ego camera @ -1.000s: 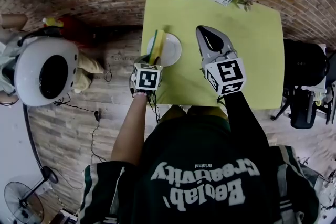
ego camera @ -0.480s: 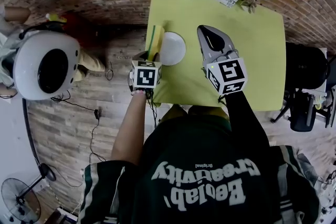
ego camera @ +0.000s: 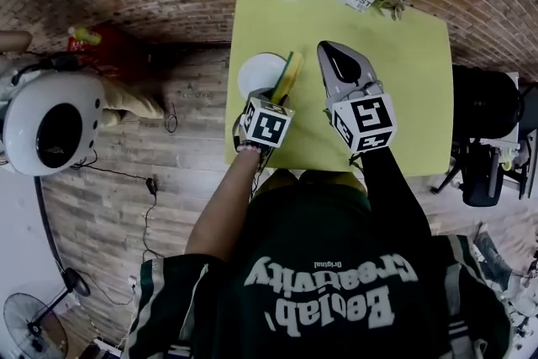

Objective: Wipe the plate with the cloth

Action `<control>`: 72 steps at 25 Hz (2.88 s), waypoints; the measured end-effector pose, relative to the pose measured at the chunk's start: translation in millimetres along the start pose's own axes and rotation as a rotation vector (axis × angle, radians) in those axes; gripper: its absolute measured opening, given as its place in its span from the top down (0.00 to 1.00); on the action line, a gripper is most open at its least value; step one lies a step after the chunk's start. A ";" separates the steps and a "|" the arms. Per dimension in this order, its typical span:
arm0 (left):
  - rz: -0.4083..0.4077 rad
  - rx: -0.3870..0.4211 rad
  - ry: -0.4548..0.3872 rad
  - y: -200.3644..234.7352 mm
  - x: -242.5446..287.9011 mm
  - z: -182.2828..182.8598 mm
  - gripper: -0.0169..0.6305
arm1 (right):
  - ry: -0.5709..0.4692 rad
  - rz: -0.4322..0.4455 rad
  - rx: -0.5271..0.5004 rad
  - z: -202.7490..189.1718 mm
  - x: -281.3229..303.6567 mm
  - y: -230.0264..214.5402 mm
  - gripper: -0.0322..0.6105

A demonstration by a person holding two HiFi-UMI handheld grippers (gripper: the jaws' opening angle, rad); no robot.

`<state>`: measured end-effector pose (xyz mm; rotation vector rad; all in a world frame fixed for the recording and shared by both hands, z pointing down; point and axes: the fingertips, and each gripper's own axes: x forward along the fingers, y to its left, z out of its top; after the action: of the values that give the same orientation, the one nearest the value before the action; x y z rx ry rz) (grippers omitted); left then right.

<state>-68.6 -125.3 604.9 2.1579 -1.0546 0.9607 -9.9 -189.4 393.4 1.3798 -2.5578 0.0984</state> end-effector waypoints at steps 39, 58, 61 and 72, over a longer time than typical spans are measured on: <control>-0.020 -0.055 -0.016 0.5 -1.6 -2.0 0.76 | 0.003 0.006 -0.006 -1.2 2.8 2.8 0.93; 0.155 -0.238 -0.006 92.8 -38.7 -30.8 0.76 | -0.015 0.035 0.002 5.0 16.4 12.3 0.93; 0.165 -0.227 -0.003 91.8 -39.3 -30.5 0.76 | -0.017 0.055 -0.002 3.6 16.8 16.5 0.93; 0.333 -0.154 -0.236 73.0 -108.9 44.3 0.76 | -0.044 0.132 -0.003 14.0 -0.5 -1.1 0.93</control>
<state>-160.6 -149.6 504.4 2.0411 -1.5868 0.7451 -11.1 -192.0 379.7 1.2241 -2.6831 0.0868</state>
